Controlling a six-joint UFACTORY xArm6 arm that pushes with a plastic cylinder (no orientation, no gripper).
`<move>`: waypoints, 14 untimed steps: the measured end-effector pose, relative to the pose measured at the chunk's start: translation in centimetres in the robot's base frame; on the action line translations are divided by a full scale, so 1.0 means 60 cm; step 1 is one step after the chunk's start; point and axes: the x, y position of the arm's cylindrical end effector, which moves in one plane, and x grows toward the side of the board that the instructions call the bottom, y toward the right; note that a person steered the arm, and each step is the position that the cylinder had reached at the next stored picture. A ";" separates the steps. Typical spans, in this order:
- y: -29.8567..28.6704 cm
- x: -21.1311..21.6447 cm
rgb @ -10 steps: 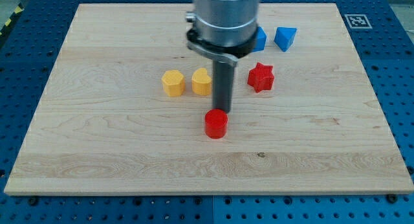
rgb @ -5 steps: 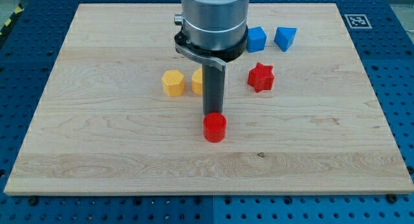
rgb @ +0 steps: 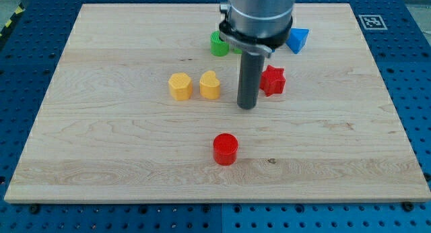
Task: Move the red blocks to the bottom center
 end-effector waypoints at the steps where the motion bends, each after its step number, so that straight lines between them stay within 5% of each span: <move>1: -0.020 -0.059; 2: 0.009 -0.123; 5: 0.093 -0.104; 10: 0.089 0.129; 14: 0.031 0.167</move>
